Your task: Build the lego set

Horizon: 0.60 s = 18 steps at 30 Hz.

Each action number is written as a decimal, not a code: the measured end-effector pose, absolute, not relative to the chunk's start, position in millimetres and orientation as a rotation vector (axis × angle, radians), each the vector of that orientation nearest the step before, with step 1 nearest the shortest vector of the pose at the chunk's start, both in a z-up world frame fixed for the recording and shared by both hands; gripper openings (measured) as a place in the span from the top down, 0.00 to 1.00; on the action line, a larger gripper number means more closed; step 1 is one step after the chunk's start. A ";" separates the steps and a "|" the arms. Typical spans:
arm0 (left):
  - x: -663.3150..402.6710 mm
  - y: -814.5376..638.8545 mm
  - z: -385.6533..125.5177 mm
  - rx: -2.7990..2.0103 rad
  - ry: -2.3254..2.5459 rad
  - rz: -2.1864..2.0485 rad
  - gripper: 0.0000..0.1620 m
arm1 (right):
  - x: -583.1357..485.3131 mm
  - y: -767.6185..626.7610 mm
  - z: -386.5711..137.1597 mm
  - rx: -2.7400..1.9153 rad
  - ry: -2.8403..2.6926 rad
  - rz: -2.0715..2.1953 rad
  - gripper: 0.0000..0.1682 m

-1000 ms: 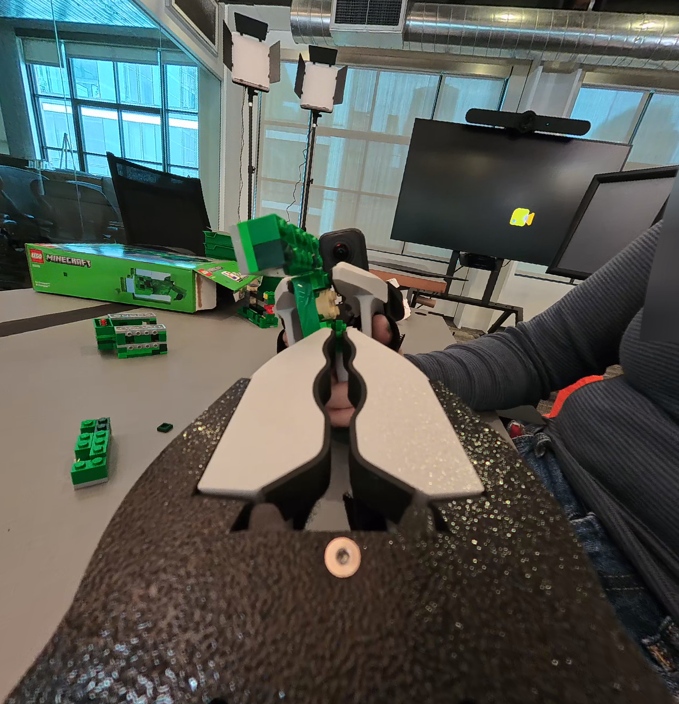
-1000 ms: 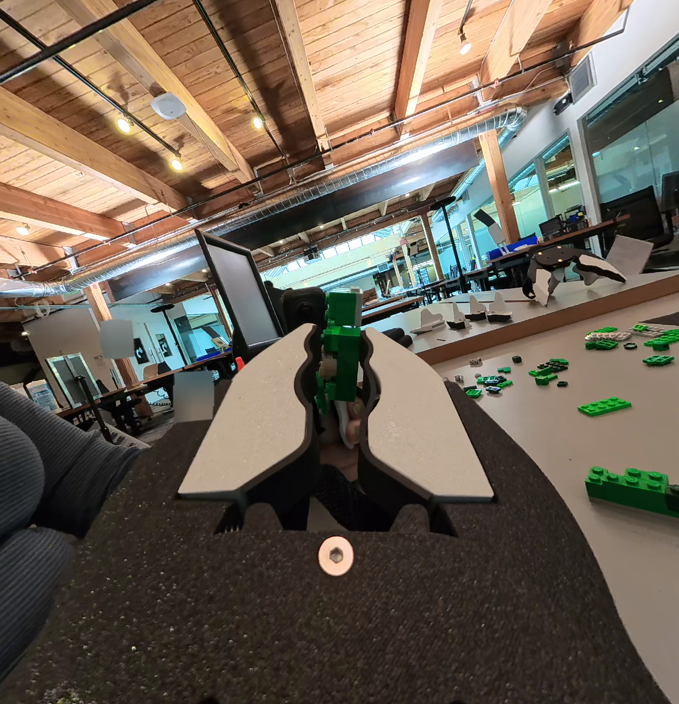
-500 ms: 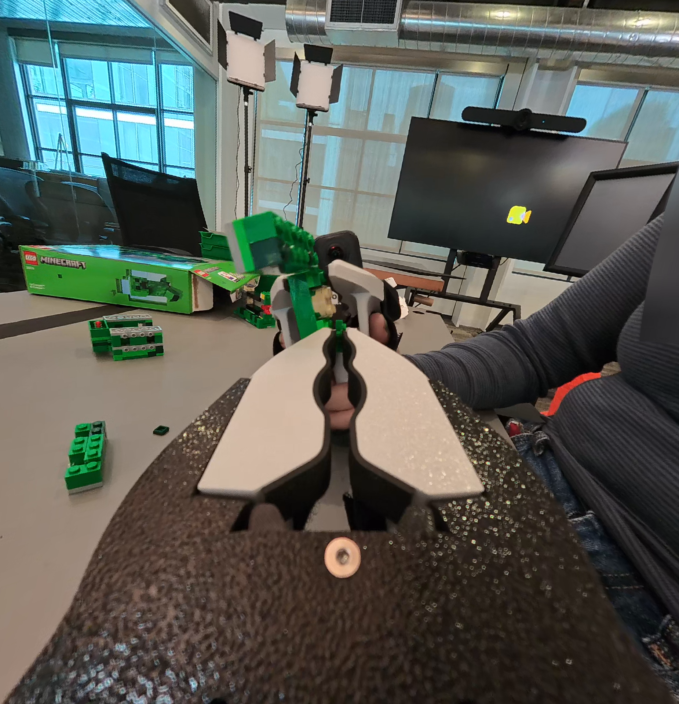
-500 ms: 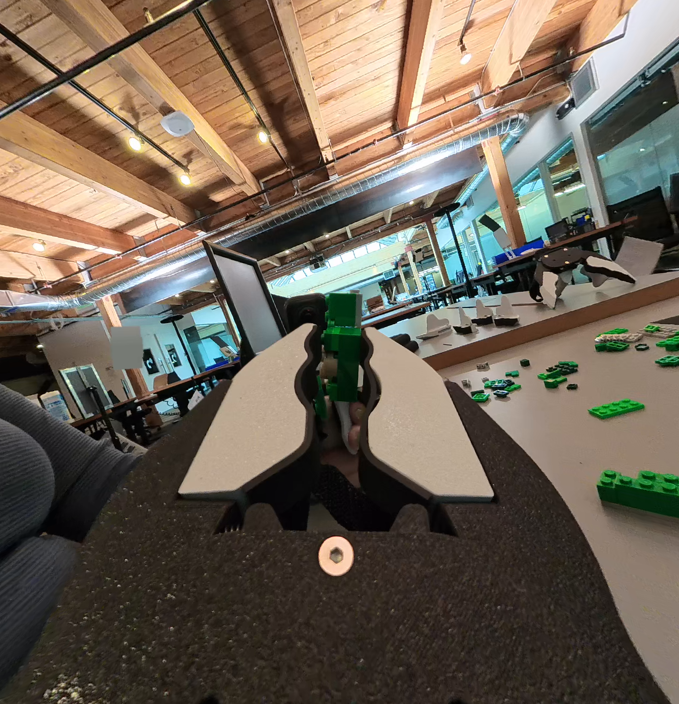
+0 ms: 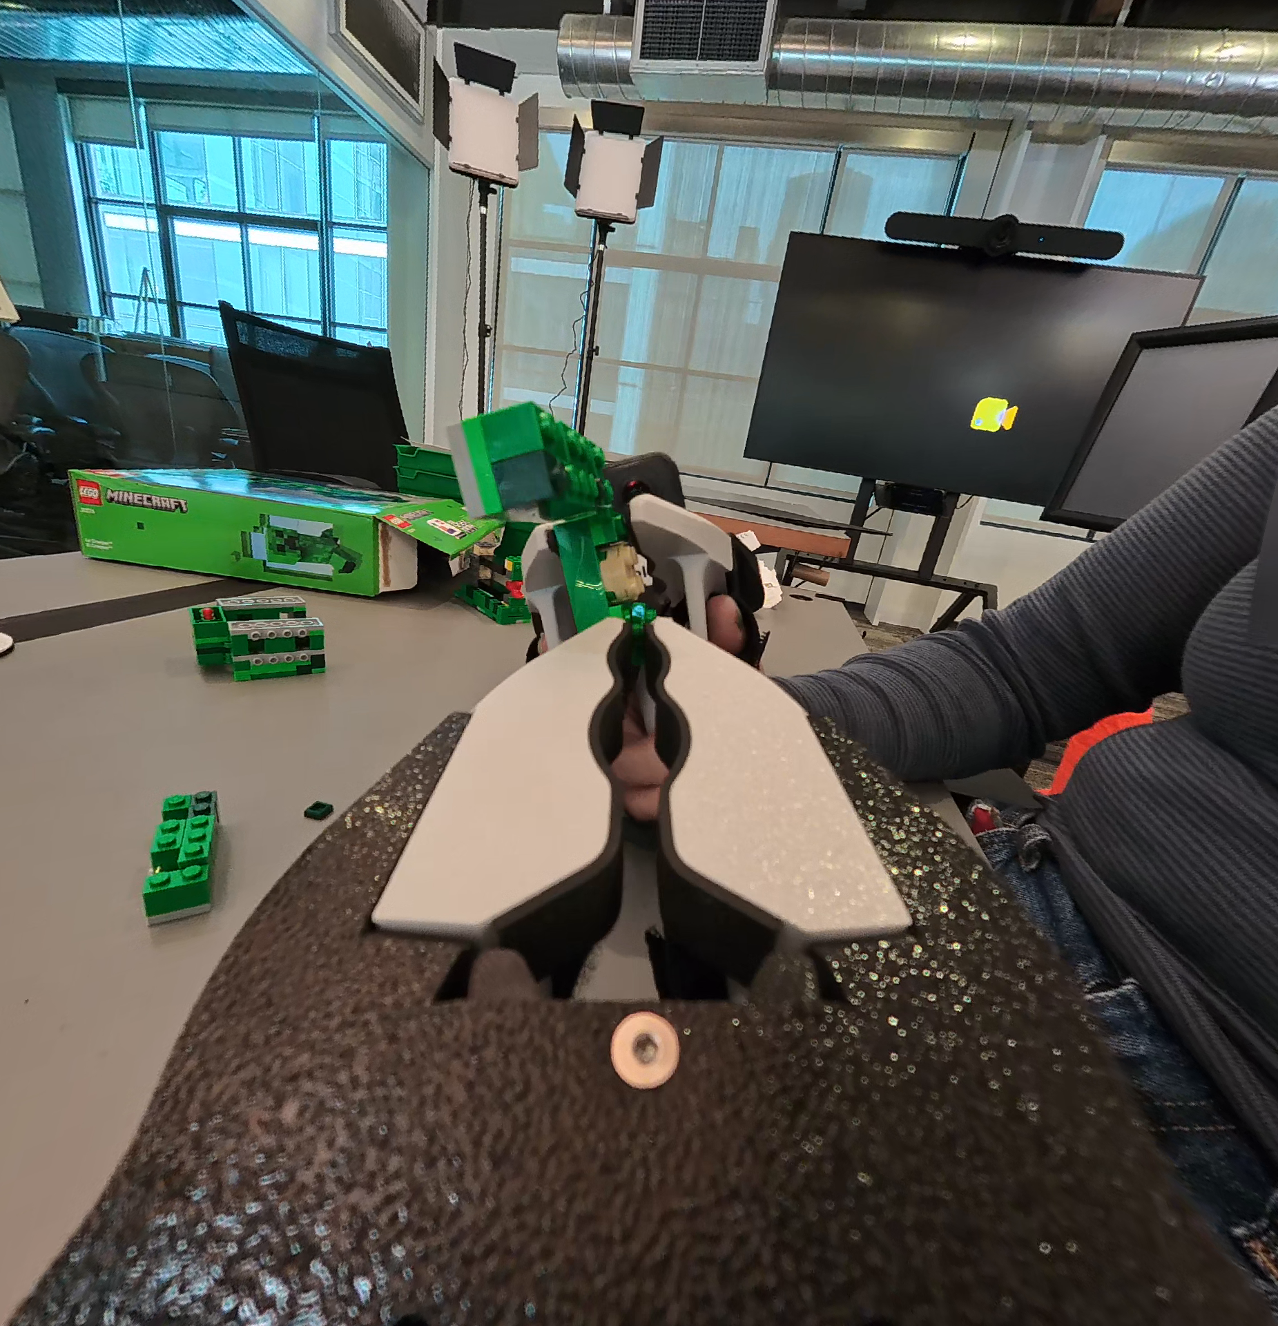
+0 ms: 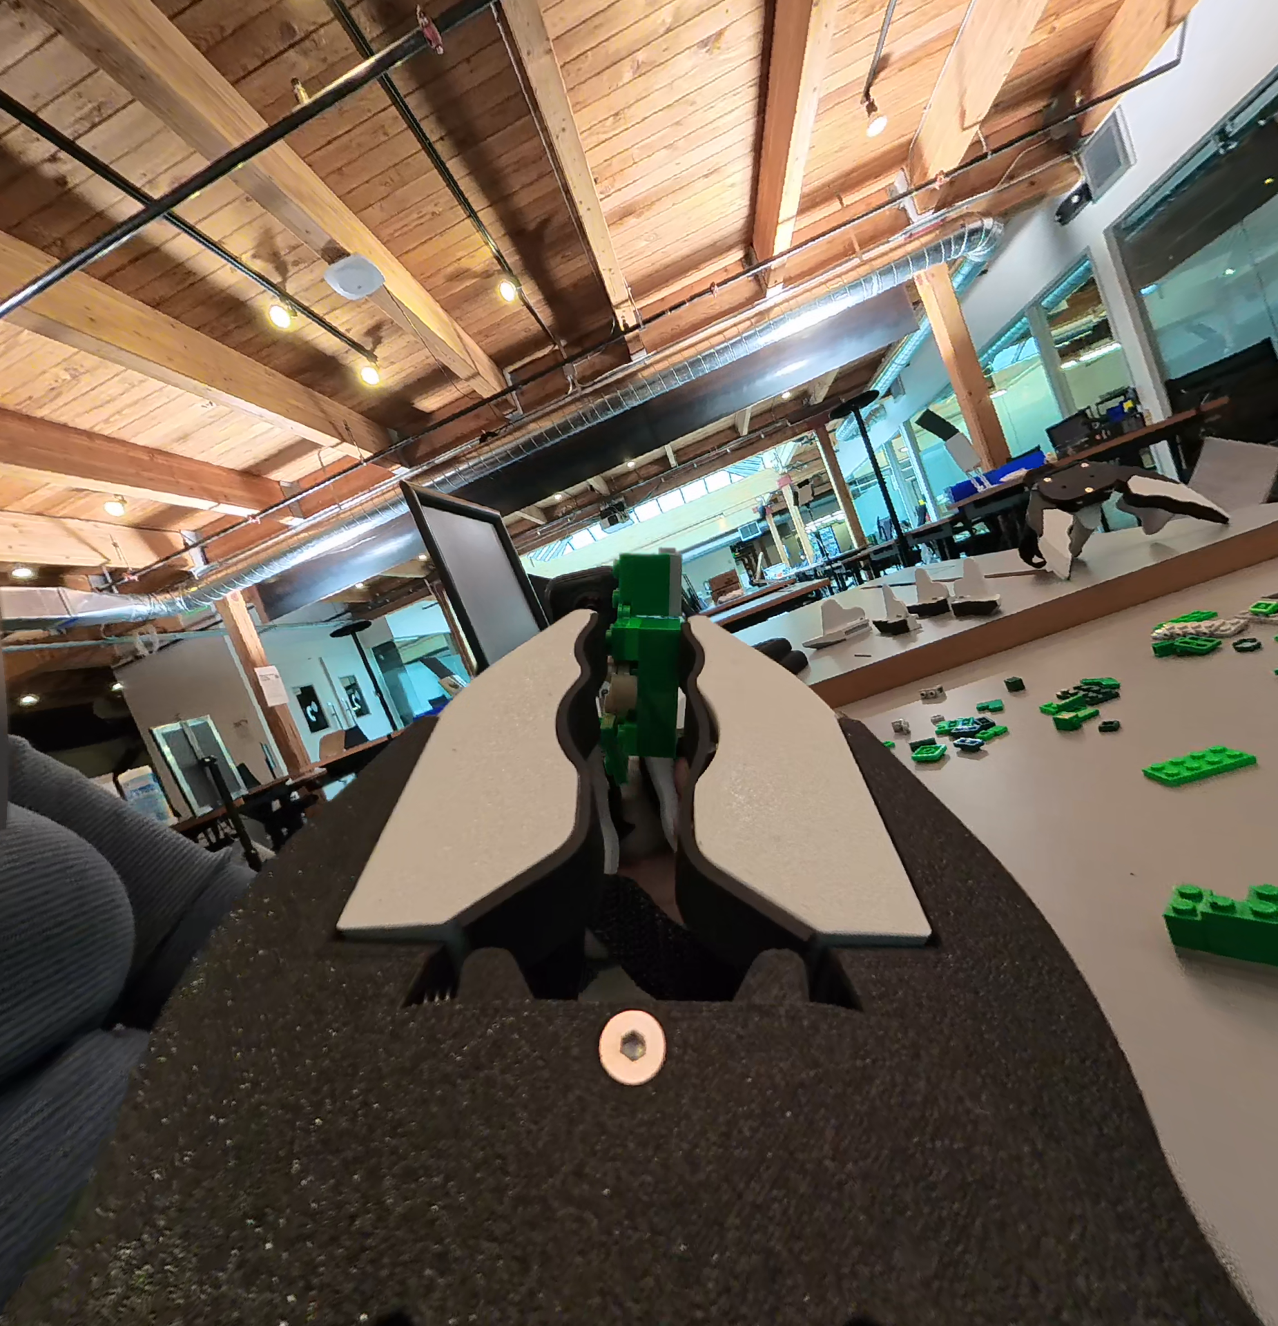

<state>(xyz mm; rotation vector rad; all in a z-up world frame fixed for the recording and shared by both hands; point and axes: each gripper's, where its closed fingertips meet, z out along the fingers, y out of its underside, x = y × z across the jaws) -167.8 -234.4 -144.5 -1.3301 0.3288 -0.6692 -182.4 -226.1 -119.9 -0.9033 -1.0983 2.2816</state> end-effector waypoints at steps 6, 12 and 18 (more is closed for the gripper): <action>-168.0 -233.3 -144.7 -1.333 0.328 -0.644 0.99 | -182.9 -225.4 -119.2 -0.917 -1.062 2.318 0.89; -168.7 -233.1 -144.4 -1.329 0.324 -0.637 0.99 | -183.7 -225.6 -118.1 -0.902 -1.036 2.268 0.89; -171.1 -231.9 -144.1 -1.329 0.307 -0.628 0.99 | -185.8 -224.3 -117.8 -0.907 -1.005 2.220 0.89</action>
